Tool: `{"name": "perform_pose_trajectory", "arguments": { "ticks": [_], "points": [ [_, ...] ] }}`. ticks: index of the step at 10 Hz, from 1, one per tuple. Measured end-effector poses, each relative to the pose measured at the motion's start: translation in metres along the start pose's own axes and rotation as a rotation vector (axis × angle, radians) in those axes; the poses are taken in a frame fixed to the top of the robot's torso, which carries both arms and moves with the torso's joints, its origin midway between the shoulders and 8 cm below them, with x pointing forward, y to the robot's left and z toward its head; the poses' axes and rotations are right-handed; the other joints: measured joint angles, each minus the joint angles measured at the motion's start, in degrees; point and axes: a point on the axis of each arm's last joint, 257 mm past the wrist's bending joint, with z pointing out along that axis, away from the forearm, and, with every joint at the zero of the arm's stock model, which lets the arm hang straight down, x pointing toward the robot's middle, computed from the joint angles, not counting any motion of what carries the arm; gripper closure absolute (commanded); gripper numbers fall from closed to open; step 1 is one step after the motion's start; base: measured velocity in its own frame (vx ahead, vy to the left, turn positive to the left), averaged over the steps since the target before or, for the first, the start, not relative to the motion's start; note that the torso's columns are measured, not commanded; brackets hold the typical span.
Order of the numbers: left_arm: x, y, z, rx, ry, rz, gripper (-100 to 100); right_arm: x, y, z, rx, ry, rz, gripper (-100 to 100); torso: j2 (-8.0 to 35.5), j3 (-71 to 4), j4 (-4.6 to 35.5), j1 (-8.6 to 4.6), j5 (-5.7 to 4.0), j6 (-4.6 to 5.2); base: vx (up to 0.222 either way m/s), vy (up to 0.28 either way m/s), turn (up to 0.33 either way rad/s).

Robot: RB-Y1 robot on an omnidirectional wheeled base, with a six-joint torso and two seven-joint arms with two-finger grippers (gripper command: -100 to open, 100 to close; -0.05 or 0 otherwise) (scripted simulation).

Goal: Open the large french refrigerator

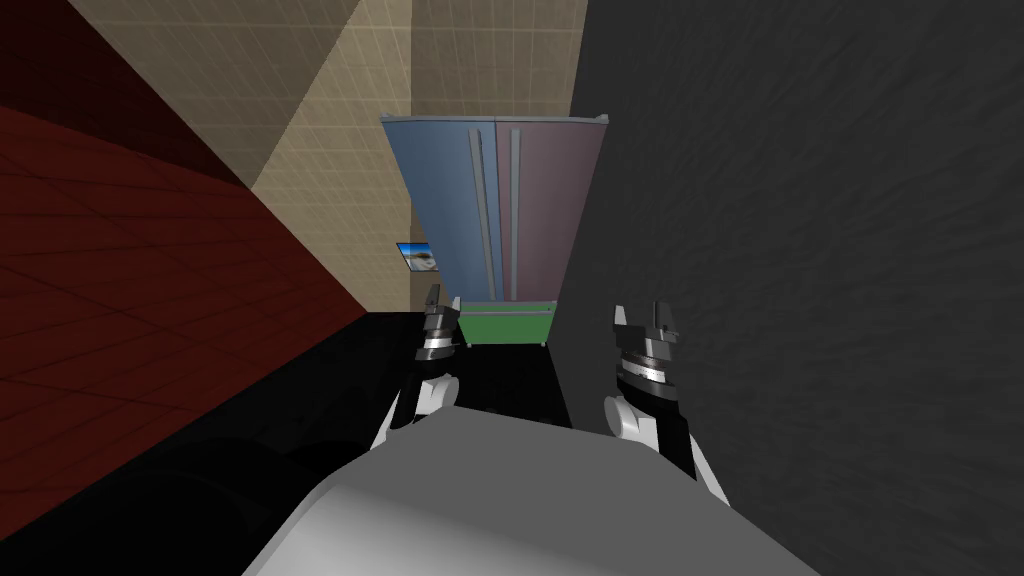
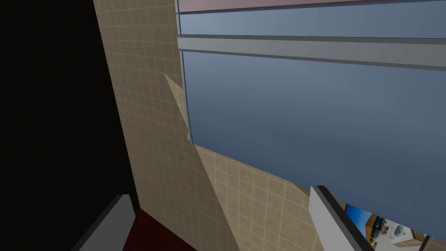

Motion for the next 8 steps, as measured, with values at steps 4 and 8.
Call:
{"name": "perform_pose_trajectory", "arguments": {
  "ticks": [4,8],
  "points": [
    [0.0,-0.0001,0.0,0.0,0.0,0.0,0,0.0,0.0001,0.0,0.0,0.0,0.0,0,14.2,-28.5,14.2,0.0,0.0,0.0,0.0,0.0,0.0],
    [0.0,-0.0002,0.0,0.0,0.0,0.0,0,0.0,0.0002,0.0001,0.0,0.0,0.0,0,31.2,-62.3,31.1,0.0,0.0,0.0,0.0,0.0,0.0]
  ]
}}
